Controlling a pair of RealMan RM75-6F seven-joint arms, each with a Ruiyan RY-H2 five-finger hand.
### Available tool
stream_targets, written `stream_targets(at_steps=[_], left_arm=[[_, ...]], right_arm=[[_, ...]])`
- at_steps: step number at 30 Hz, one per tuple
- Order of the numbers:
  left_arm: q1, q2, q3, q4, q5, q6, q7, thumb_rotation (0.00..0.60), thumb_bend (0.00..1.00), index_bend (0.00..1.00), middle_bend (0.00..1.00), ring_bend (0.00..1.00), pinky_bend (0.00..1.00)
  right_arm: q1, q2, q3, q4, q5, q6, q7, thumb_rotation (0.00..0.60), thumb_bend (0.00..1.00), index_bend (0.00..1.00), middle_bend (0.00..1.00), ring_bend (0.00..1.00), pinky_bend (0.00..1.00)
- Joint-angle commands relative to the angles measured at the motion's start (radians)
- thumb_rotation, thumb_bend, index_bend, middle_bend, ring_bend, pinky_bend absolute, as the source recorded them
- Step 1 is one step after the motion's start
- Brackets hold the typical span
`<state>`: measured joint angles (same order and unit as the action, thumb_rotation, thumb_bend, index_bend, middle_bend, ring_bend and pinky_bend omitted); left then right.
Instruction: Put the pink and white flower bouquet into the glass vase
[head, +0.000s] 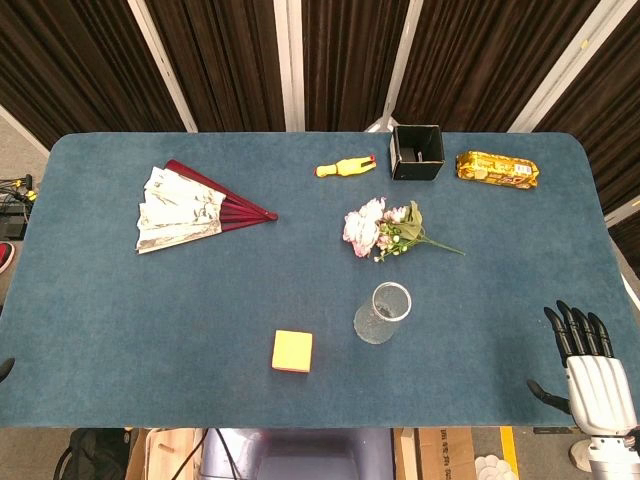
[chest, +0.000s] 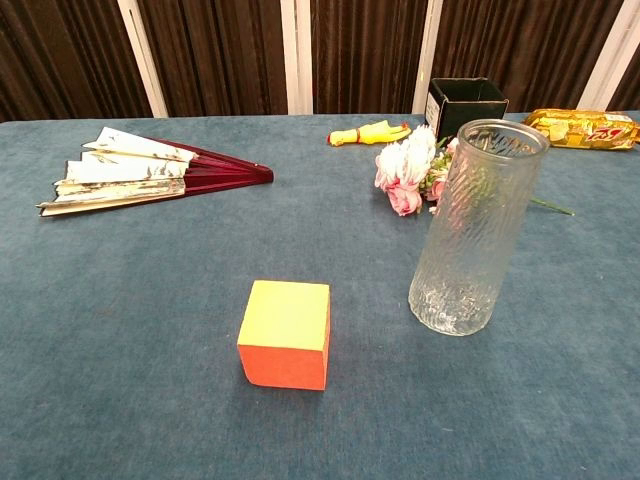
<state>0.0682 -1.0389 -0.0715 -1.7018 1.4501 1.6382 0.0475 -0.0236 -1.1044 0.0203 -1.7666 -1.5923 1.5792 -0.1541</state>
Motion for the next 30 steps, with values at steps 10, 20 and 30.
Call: stream_targets(at_steps=[10, 20, 30], left_arm=[[0.023, 0.009, 0.000, 0.003, 0.005, 0.037, -0.037, 0.600, 0.25, 0.07, 0.00, 0.00, 0.02], [0.020, 0.004, 0.012, 0.009, 0.029, 0.035, -0.008, 0.600, 0.25, 0.07, 0.00, 0.00, 0.02], [0.030, -0.003, -0.001, 0.007, 0.025, 0.065, -0.014, 0.600, 0.25, 0.07, 0.00, 0.00, 0.02]], right_arm=[[0.008, -0.006, 0.000, -0.003, 0.005, -0.021, 0.002, 0.600, 0.00, 0.07, 0.01, 0.02, 0.00], [0.009, -0.001, -0.007, -0.013, -0.010, -0.019, 0.024, 0.600, 0.00, 0.07, 0.01, 0.02, 0.00], [0.031, 0.019, -0.022, -0.033, -0.037, -0.060, 0.018, 0.600, 0.00, 0.07, 0.01, 0.02, 0.00]])
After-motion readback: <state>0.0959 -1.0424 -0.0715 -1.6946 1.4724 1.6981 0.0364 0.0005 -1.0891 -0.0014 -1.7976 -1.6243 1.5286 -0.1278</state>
